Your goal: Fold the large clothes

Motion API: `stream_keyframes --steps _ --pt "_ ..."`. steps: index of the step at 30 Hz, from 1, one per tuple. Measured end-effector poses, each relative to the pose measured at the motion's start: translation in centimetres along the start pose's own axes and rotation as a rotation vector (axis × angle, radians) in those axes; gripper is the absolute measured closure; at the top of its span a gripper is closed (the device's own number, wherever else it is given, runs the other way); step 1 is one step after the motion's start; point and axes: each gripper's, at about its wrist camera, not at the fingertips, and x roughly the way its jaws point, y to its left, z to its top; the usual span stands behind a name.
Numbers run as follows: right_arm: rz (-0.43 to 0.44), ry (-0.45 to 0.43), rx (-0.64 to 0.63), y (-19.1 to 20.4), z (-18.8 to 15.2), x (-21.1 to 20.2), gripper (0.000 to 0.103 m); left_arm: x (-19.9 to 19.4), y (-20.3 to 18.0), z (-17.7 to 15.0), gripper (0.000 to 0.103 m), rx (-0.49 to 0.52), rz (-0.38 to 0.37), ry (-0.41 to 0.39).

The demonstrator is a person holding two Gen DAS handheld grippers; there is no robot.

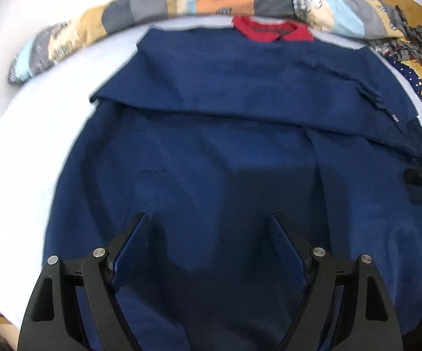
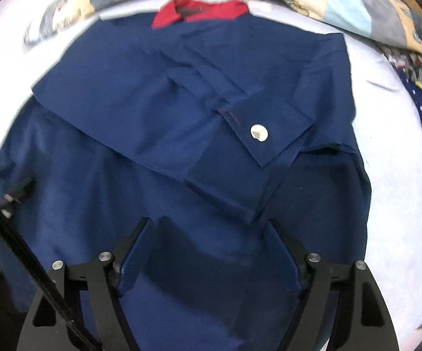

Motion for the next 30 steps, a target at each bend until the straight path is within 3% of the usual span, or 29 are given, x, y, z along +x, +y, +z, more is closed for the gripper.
stream_keyframes --steps 4,11,15,18,23,30 --pt "0.034 -0.099 -0.037 2.4 -1.5 -3.7 0.02 -1.7 -1.8 -1.9 0.021 0.041 0.065 -0.088" --pt "0.0 -0.116 -0.098 7.6 -5.5 -3.3 0.021 -2.7 -3.9 -6.1 0.018 0.039 0.123 -0.154" --pt "-0.008 -0.047 -0.09 7.6 -6.6 -0.4 0.019 -2.4 -3.7 -6.5 0.01 0.01 0.12 -0.152" --pt "-0.033 -0.051 -0.092 7.7 -6.7 0.2 0.013 -2.0 -2.8 -6.5 0.006 -0.064 0.089 -0.126" --pt "-0.037 -0.048 -0.075 7.9 -7.0 0.7 0.008 -1.8 -3.4 -6.6 0.003 -0.055 0.134 -0.139" --pt "-0.045 -0.045 -0.069 8.1 -7.0 0.8 0.006 -1.5 -3.3 -6.5 0.0 -0.073 0.141 -0.143"
